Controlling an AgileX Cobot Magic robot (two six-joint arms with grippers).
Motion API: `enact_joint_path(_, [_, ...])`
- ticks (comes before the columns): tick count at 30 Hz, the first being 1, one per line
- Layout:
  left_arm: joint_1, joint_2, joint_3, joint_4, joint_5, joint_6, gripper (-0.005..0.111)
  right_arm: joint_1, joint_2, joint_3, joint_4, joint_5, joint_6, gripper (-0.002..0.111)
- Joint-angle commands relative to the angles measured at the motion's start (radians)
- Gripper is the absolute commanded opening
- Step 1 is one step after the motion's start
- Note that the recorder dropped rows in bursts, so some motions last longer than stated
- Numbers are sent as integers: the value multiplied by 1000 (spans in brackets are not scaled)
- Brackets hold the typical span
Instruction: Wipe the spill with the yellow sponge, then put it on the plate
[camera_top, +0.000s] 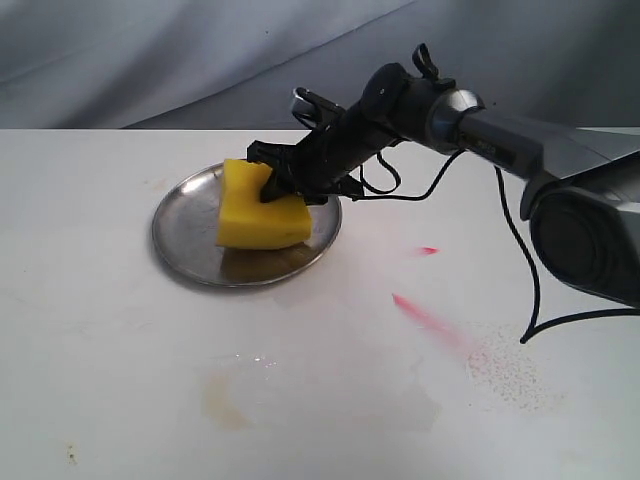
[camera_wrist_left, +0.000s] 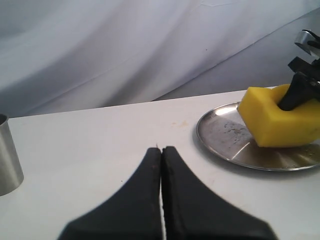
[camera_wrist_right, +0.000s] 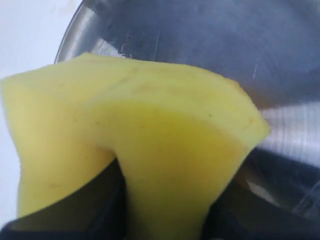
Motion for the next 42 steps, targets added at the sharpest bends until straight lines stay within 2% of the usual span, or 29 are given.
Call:
enact_joint_path(1, [-5, -3, 5, -6, -7, 0, 0, -3, -7, -8, 14, -1, -17, 59])
enact_joint_path(3, [-5, -3, 5, -6, -7, 0, 0, -3, -9, -8, 17, 14, -20, 70])
enact_joint_path(5, [-5, -3, 5, -6, -7, 0, 0, -3, -16, -8, 23, 30, -29, 75])
enact_joint_path(17, [-5, -3, 5, -6, -7, 0, 0, -3, -140, -8, -45, 125, -37, 74])
enact_joint_path(19, [-5, -3, 5, -6, -7, 0, 0, -3, -180, -8, -84, 167, -28, 68])
enact_joint_path(24, [-5, -3, 5, -6, -7, 0, 0, 15, -298, -6, -270, 288, 52, 38])
enact_joint_path(28, [-5, -3, 5, -6, -7, 0, 0, 66, -394, -1, -450, 360, 117, 14])
enact_joint_path(31, [-5, -3, 5, -6, -7, 0, 0, 132, -497, 79, -512, 360, 128, 0])
enact_joint_path(36, [-5, -3, 5, -6, -7, 0, 0, 218, -691, 346, -566, 318, 173, 0])
enact_joint_path(42, [-5, -3, 5, -6, -7, 0, 0, 237, -997, 710, -564, 136, 254, 0])
